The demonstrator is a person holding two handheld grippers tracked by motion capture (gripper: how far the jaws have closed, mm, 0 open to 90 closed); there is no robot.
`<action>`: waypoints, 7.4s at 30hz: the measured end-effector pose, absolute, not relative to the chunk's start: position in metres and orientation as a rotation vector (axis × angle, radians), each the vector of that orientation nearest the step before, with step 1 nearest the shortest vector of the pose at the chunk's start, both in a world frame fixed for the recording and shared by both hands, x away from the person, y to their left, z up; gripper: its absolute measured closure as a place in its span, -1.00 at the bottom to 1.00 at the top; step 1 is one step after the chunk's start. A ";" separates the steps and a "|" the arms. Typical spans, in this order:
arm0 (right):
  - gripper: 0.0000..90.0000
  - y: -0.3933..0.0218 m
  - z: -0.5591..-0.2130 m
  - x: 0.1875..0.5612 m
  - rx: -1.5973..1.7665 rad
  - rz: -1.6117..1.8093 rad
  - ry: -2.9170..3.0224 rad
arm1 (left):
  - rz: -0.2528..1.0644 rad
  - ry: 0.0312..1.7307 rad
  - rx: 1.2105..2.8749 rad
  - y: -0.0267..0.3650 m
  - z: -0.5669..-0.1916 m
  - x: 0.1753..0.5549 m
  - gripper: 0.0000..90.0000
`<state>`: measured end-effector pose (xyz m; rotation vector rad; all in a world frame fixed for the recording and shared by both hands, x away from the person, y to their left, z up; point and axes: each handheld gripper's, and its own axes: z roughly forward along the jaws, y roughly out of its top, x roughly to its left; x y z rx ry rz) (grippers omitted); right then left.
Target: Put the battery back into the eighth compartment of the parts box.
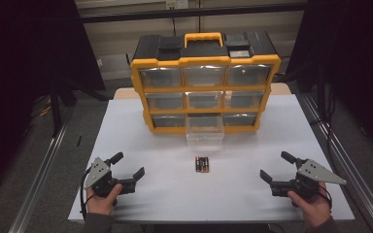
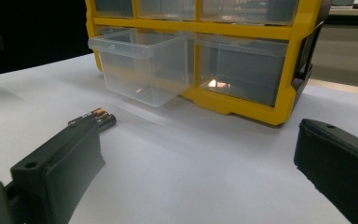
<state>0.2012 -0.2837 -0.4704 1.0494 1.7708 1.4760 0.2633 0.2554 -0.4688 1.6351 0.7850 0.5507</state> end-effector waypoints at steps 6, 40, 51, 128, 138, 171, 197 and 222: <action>-0.99 -0.284 -0.470 0.201 1.047 1.480 1.775 | 0.526 0.775 1.644 0.249 -0.467 0.264 -0.96; -0.98 -0.283 -0.469 0.200 1.019 1.486 1.792 | 0.393 0.752 1.747 0.170 -0.463 0.279 -0.97; -0.97 -0.284 -0.469 0.199 1.020 1.474 1.786 | 0.353 0.738 1.838 0.136 -0.463 0.283 -0.91; -0.96 -0.281 -0.466 0.199 0.981 1.504 1.790 | 0.102 1.065 2.153 0.084 -0.466 0.320 0.72; -0.96 -0.282 -0.466 0.199 0.986 1.499 1.788 | 0.024 1.016 2.132 0.094 -0.441 0.325 0.72; -0.96 -0.282 -0.466 0.199 0.972 1.497 1.801 | -0.007 0.902 2.169 0.083 -0.361 0.342 0.72; -0.96 -0.281 -0.466 0.199 0.983 1.505 1.790 | 0.044 0.894 2.191 0.061 -0.343 0.379 0.72; -0.96 -0.283 -0.465 0.197 0.984 1.517 1.780 | 0.089 0.903 2.190 0.033 -0.368 0.401 0.72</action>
